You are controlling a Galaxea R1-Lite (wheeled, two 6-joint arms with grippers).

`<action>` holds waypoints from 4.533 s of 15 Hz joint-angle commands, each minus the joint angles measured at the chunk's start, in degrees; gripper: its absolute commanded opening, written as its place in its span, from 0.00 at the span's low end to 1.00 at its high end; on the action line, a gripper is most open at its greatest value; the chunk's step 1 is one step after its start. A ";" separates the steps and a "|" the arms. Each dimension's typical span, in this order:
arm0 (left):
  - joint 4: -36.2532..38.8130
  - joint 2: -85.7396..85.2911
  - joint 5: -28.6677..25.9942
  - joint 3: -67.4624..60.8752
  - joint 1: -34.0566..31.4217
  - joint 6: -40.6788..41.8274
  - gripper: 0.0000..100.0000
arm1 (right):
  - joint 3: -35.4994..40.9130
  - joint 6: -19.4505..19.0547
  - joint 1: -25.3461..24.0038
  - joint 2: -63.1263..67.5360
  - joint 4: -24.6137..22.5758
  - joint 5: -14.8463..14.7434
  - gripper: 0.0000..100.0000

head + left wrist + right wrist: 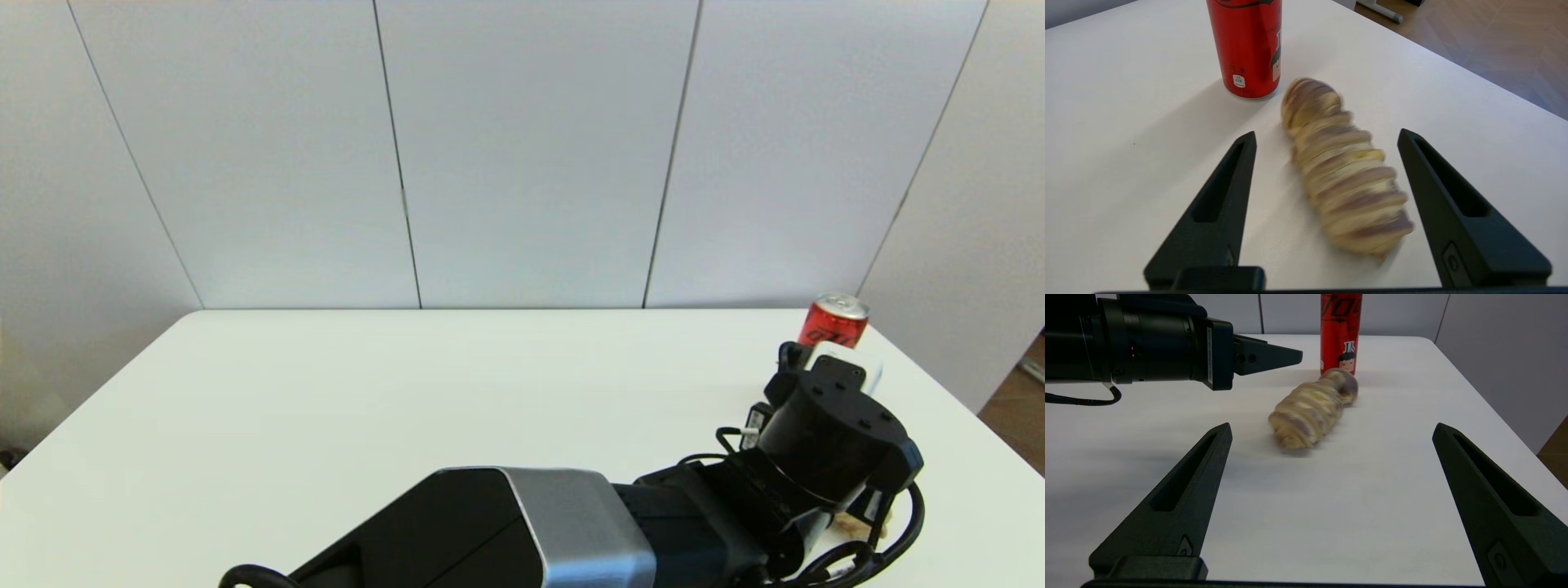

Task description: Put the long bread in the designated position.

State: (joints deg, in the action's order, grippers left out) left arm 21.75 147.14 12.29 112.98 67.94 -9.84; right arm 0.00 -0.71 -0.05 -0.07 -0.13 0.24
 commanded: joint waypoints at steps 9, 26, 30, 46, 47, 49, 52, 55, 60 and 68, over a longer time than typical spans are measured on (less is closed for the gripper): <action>-57.08 -13.28 0.28 -1.10 -5.18 -0.01 1.00 | 0.09 0.00 -0.04 0.07 -0.04 0.02 1.00; -90.30 -40.70 1.51 -5.05 -54.93 0.61 1.00 | 0.09 0.00 -0.04 0.07 -0.04 0.02 1.00; -80.46 -45.01 1.51 -5.58 -59.24 0.52 1.00 | 0.09 0.00 0.05 0.07 -0.04 0.02 1.00; -21.04 -81.75 1.33 -58.40 -61.61 4.48 1.00 | 0.09 0.00 -0.04 0.07 -0.04 0.02 1.00; -21.04 -84.74 1.33 -61.48 -62.14 4.39 1.00 | 0.09 -0.08 -0.04 0.07 -0.04 0.02 1.00; -21.31 -91.95 1.25 -67.72 -63.10 4.56 1.00 | 0.09 0.00 -0.04 0.07 -0.04 0.02 1.00; -21.40 -101.79 1.25 -74.57 -64.16 4.92 1.00 | 0.09 0.00 -0.04 0.07 -0.04 0.02 1.00; -21.48 -109.17 1.25 -79.85 -68.47 4.83 1.00 | 0.09 0.00 -0.04 0.07 -0.04 0.02 1.00; -21.04 -119.45 1.25 -87.85 -68.82 4.74 1.00 | 0.09 0.00 -0.04 0.07 -0.13 0.02 1.00; -21.04 -130.70 1.16 -97.95 -67.06 5.97 1.00 | 0.09 0.00 -0.04 0.07 -0.04 0.02 1.00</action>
State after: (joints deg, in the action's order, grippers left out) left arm 0.68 20.14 13.42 17.66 0.40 -4.11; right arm 0.00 -0.71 -0.05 -0.07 -0.16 0.22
